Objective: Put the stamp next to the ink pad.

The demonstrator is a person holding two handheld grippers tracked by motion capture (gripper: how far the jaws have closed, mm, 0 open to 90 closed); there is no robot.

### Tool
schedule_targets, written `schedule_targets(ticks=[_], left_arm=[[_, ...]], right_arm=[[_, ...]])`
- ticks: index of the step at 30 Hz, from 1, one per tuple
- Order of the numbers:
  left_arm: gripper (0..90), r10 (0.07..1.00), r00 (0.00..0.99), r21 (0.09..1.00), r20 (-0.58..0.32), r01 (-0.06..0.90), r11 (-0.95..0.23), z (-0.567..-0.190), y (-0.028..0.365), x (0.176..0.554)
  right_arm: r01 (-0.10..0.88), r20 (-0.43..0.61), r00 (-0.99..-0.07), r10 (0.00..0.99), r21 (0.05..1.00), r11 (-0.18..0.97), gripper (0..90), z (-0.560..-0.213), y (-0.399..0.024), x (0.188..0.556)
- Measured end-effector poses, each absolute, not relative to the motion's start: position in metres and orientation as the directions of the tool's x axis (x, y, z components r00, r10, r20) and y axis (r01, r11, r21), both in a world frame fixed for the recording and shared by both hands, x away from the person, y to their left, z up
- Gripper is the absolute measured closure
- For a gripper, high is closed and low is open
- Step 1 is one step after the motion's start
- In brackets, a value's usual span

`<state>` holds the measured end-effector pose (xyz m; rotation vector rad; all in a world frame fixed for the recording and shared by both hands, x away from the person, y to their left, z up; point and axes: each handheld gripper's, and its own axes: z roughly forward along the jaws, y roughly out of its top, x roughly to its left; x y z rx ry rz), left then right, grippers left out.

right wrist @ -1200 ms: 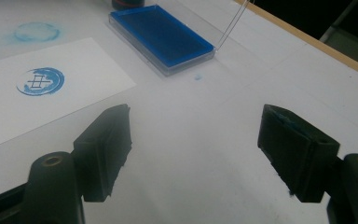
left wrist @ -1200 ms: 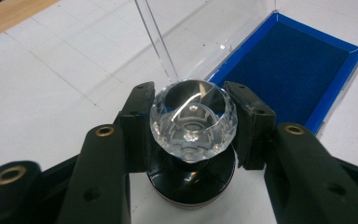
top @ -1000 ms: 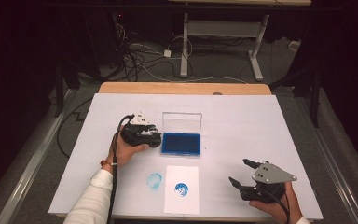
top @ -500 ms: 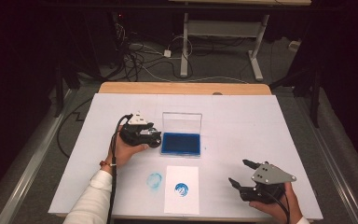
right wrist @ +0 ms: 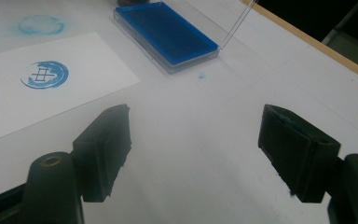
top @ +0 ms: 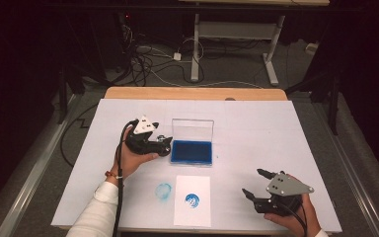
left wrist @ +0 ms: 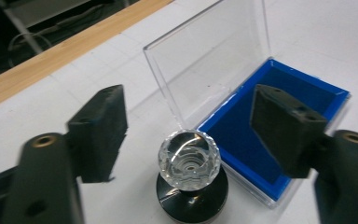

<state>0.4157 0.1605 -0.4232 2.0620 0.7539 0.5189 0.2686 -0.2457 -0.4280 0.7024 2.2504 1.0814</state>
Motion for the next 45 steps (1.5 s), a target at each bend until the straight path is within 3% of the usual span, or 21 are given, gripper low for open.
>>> schedule_targets(ticks=[7,15,25,45], left_arm=[[15.8,0.669,0.738,0.850,0.088,0.294,-0.437,-0.419,0.161,0.411],[15.7,0.649,0.753,0.863,0.107,0.253,-0.437,-0.412,0.160,0.403],[15.7,0.631,0.760,0.849,0.160,0.220,-0.481,-0.404,0.152,0.389],[15.7,0.578,0.785,0.850,0.223,0.134,-0.510,-0.394,0.146,0.357]], right_arm=[[0.212,-0.244,-0.720,0.650,0.814,0.540,25.3,-0.428,-0.246,0.268],[0.206,-0.241,-0.719,0.652,0.822,0.531,24.3,-0.427,-0.247,0.267],[0.203,-0.244,-0.681,0.690,0.843,0.498,16.3,-0.425,-0.249,0.267],[0.197,-0.271,-0.644,0.715,0.845,0.497,16.4,-0.420,-0.254,0.266]])
